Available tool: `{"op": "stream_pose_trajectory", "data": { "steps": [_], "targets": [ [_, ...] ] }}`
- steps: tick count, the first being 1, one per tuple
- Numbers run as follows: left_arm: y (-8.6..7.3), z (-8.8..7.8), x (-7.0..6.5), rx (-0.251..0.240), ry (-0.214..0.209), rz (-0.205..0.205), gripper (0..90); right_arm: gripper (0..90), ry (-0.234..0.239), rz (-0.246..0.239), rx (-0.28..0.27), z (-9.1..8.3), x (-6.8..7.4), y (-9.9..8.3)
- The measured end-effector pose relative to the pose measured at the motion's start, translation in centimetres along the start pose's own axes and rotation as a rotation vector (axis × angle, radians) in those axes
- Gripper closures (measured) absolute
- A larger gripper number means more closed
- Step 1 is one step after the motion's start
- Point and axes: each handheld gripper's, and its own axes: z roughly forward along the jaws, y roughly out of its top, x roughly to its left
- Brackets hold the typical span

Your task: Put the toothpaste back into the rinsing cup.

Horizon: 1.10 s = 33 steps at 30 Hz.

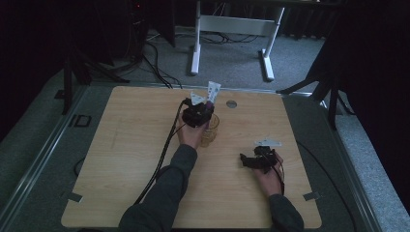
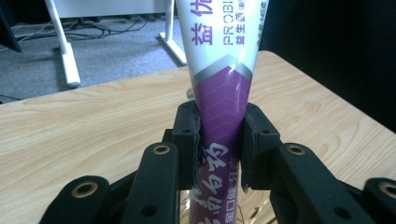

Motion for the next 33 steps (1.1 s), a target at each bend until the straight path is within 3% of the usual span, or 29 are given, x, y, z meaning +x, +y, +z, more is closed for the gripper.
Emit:
{"op": "stream_pose_trajectory", "data": {
  "steps": [17,21,30,33],
  "targets": [
    [-2.1,0.6,0.1,0.062,0.005,-0.002,69.4,14.7,0.0,0.001,0.0,0.0,0.0,0.0],
    [-2.8,0.2,0.3,0.038,-0.023,-0.031,66.6,14.7,0.0,-0.001,0.0,0.0,0.0,0.0],
    [-3.4,-1.1,0.4,-0.007,-0.051,-0.033,47.4,14.7,0.0,-0.001,0.0,0.0,0.0,0.0],
    [-3.5,-1.7,0.6,-0.032,-0.054,-0.045,46.1,14.7,0.0,-0.001,0.0,0.0,0.0,0.0]
  ]
}}
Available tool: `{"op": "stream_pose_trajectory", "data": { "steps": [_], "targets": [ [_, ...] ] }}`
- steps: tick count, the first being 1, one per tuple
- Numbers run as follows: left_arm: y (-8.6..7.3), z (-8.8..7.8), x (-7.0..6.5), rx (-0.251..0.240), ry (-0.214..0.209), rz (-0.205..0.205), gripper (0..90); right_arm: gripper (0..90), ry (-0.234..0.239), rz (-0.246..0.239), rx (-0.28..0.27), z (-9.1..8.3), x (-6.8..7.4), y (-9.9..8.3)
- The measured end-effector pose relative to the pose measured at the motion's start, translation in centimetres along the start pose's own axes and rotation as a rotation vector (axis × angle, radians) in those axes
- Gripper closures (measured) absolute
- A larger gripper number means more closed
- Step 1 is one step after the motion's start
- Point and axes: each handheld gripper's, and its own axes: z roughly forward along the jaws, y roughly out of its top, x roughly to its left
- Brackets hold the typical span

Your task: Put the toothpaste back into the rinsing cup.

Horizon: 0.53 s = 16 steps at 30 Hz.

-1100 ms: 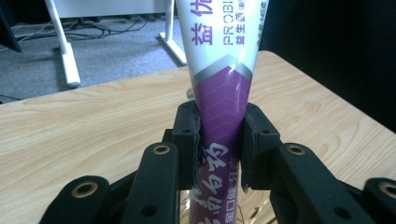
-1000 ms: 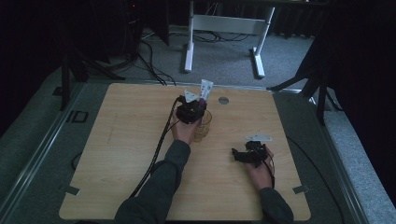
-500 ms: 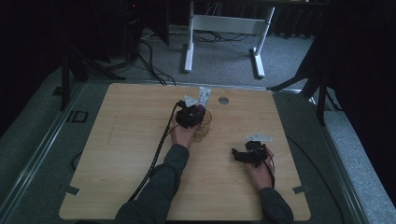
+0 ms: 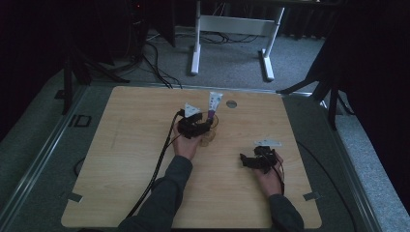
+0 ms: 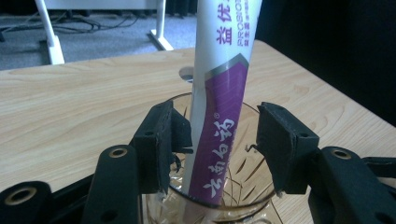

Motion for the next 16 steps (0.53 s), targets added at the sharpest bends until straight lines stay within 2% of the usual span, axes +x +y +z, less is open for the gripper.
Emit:
{"op": "stream_pose_trajectory", "data": {
  "steps": [5,8,11,16],
  "targets": [
    [0.1,-1.8,0.5,-0.061,0.02,-0.004,44.4,14.7,0.0,0.0,0.0,0.0,0.0,0.0],
    [-0.3,-3.1,1.4,-0.076,0.075,-0.021,40.9,14.7,0.0,0.0,0.0,0.0,0.0,0.0],
    [-1.2,-4.0,2.9,-0.053,0.125,-0.05,40.1,14.7,0.0,-0.001,-0.001,0.0,0.0,0.0],
    [-3.2,-5.0,6.3,0.051,0.215,-0.117,39.4,14.7,0.0,0.0,0.0,0.0,0.0,0.0]
  ]
}}
